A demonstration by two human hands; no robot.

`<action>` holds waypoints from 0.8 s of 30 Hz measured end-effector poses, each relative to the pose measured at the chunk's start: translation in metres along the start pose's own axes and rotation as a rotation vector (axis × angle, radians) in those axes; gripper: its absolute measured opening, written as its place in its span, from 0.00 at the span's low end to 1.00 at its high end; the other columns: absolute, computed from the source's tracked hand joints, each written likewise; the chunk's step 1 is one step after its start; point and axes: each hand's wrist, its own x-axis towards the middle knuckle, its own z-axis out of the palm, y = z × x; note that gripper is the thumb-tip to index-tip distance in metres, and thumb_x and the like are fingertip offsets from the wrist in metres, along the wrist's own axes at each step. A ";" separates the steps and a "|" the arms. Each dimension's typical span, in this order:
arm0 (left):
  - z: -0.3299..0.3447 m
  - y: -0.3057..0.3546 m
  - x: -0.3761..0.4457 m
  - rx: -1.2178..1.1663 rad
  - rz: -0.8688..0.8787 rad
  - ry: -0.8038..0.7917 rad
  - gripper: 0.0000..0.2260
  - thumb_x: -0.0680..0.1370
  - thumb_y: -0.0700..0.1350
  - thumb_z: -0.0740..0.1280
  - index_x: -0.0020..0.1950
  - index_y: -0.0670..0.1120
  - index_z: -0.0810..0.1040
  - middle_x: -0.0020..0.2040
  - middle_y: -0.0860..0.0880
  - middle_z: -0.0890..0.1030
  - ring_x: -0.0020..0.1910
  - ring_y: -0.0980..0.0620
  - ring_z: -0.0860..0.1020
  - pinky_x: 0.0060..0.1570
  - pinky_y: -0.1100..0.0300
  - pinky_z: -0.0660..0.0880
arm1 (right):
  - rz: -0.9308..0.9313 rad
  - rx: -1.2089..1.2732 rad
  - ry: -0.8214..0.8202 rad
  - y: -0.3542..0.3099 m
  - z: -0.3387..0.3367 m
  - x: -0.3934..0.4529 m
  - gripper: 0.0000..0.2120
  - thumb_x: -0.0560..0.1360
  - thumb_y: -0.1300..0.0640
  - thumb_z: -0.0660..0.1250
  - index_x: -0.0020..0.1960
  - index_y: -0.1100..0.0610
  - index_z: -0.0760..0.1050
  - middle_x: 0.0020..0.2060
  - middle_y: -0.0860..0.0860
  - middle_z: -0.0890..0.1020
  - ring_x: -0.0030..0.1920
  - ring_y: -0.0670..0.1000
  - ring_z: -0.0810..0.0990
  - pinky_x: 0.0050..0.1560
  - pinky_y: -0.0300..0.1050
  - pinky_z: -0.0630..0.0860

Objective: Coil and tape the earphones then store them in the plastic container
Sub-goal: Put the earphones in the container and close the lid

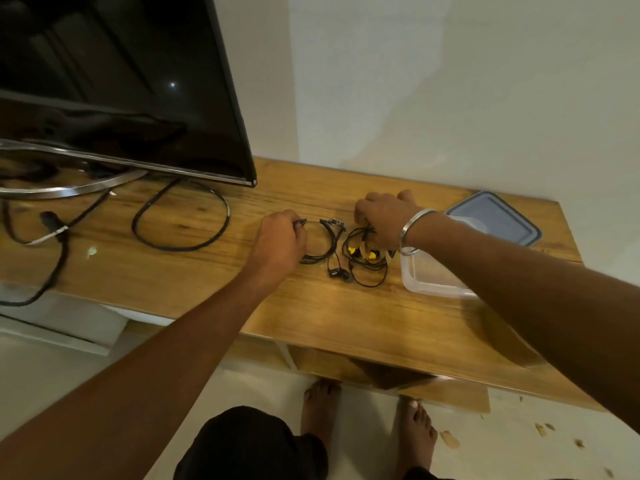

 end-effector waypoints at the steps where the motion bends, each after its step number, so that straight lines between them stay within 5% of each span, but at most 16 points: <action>1: 0.000 -0.002 -0.002 -0.031 -0.007 0.017 0.08 0.80 0.40 0.61 0.54 0.42 0.80 0.45 0.47 0.81 0.39 0.55 0.77 0.34 0.67 0.70 | 0.012 -0.009 -0.012 0.000 -0.001 0.001 0.20 0.71 0.54 0.69 0.61 0.52 0.68 0.58 0.51 0.72 0.60 0.56 0.73 0.62 0.56 0.62; 7: -0.001 -0.005 -0.008 -0.075 0.012 0.064 0.07 0.80 0.42 0.62 0.56 0.43 0.76 0.50 0.47 0.75 0.47 0.54 0.72 0.36 0.71 0.65 | 0.022 -0.141 -0.029 0.000 0.001 0.006 0.14 0.74 0.55 0.65 0.59 0.56 0.73 0.56 0.54 0.72 0.58 0.57 0.72 0.60 0.56 0.65; 11: -0.005 -0.003 -0.011 -0.145 -0.002 0.018 0.06 0.80 0.43 0.62 0.55 0.43 0.74 0.47 0.47 0.77 0.41 0.54 0.75 0.33 0.69 0.67 | -0.036 -0.064 0.000 0.003 0.001 0.006 0.11 0.76 0.57 0.61 0.58 0.55 0.71 0.54 0.54 0.74 0.56 0.56 0.74 0.58 0.54 0.67; 15: -0.010 -0.003 -0.012 -0.224 -0.064 -0.029 0.04 0.80 0.44 0.62 0.54 0.46 0.73 0.43 0.49 0.79 0.37 0.54 0.78 0.32 0.61 0.73 | -0.091 0.145 0.037 0.005 -0.003 0.003 0.05 0.76 0.59 0.61 0.51 0.52 0.68 0.48 0.54 0.78 0.46 0.56 0.76 0.44 0.45 0.69; 21: -0.014 -0.010 -0.011 -0.274 -0.093 -0.074 0.06 0.82 0.41 0.60 0.58 0.47 0.72 0.43 0.50 0.83 0.38 0.59 0.80 0.31 0.71 0.71 | -0.208 0.229 0.111 0.002 -0.021 -0.008 0.11 0.78 0.61 0.60 0.57 0.56 0.78 0.45 0.51 0.83 0.46 0.51 0.80 0.48 0.43 0.74; 24: -0.017 -0.012 -0.012 -0.266 -0.122 -0.068 0.10 0.82 0.41 0.60 0.63 0.44 0.71 0.44 0.48 0.83 0.39 0.59 0.79 0.33 0.70 0.70 | -0.211 0.272 0.125 0.000 -0.031 -0.013 0.12 0.79 0.62 0.60 0.56 0.56 0.80 0.40 0.49 0.82 0.37 0.44 0.77 0.39 0.36 0.70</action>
